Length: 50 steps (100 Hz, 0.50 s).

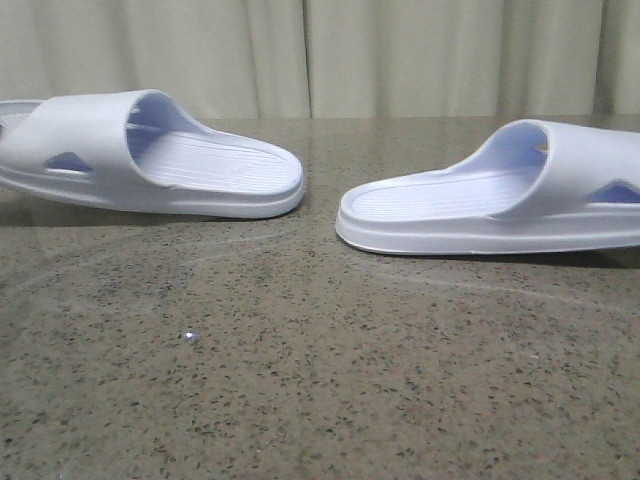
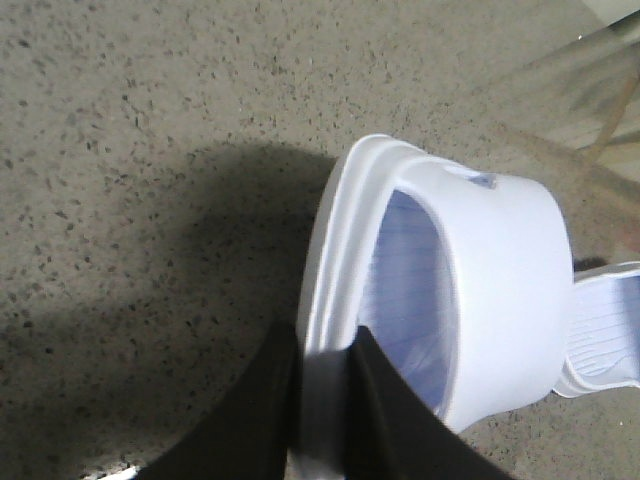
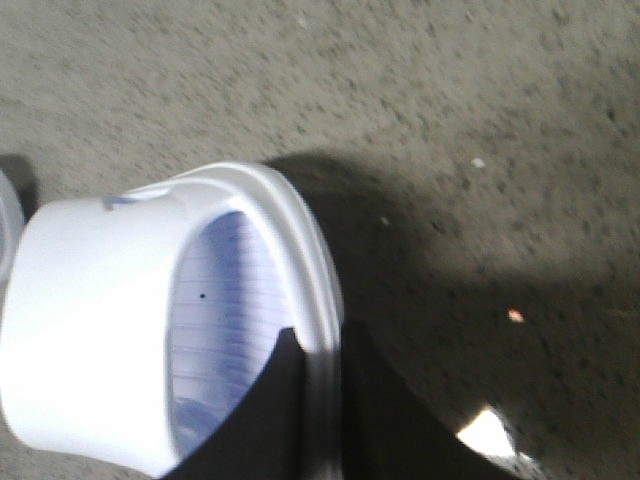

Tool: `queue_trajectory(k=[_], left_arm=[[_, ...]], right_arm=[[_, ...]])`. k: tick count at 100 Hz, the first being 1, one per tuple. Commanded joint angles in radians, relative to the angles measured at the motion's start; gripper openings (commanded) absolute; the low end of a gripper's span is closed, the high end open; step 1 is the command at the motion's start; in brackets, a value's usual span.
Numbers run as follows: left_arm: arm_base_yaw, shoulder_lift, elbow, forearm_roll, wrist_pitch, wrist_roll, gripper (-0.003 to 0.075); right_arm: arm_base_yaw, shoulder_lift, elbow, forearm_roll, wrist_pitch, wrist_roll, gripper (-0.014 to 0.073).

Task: Insert blue slippers together front up
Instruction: 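Lift both slippers and bring the right one over the left one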

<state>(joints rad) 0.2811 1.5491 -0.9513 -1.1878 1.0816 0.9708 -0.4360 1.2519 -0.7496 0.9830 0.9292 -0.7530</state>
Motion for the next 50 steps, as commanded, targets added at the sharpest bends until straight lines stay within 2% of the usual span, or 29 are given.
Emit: queue_trajectory(k=[1, 33, 50], left_arm=[[0.007, -0.057, -0.024, -0.081, 0.069, -0.001, 0.0015], [0.007, -0.066, -0.024, -0.109, 0.116, -0.001, 0.0015], [0.008, -0.066, -0.024, -0.122, 0.133, -0.001, 0.0015]], right_arm=[[-0.002, -0.031, -0.050, 0.101, 0.000, -0.024, -0.0107], [-0.002, -0.044, -0.167, 0.241, 0.110, -0.055, -0.0107], [-0.002, -0.044, -0.190, 0.258, 0.140, -0.065, -0.0107]])
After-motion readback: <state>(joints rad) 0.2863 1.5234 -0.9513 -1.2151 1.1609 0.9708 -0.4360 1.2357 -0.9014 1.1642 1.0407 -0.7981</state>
